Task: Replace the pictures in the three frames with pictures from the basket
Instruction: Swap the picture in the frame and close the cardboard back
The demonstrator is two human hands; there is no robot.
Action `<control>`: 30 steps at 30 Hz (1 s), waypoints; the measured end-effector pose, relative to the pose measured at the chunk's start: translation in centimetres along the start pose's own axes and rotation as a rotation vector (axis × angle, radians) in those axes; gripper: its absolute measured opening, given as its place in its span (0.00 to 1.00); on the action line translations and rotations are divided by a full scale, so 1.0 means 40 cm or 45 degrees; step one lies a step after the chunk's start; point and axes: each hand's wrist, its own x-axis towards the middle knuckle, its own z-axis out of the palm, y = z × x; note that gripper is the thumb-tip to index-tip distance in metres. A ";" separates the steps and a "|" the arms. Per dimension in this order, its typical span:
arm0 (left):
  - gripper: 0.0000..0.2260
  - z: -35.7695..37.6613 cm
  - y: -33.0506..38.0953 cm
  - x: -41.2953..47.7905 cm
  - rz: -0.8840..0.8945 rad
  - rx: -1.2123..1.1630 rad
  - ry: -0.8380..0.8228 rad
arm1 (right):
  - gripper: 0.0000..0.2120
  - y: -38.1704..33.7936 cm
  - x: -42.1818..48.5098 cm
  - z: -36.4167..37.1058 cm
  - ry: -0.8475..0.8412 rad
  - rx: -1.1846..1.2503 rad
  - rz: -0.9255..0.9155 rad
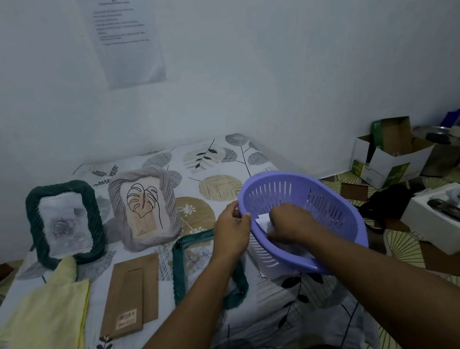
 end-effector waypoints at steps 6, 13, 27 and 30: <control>0.12 -0.001 -0.009 0.006 0.013 0.007 -0.021 | 0.15 0.010 0.001 -0.012 0.075 0.192 0.091; 0.06 -0.005 -0.005 0.018 -0.005 0.023 0.007 | 0.12 0.046 -0.011 -0.110 0.162 1.063 0.173; 0.08 -0.241 -0.030 -0.026 -0.239 -0.534 0.111 | 0.11 -0.203 -0.094 -0.115 0.015 1.858 0.030; 0.14 -0.280 -0.085 -0.049 -0.258 -0.340 0.221 | 0.06 -0.239 -0.100 -0.038 0.125 1.561 0.071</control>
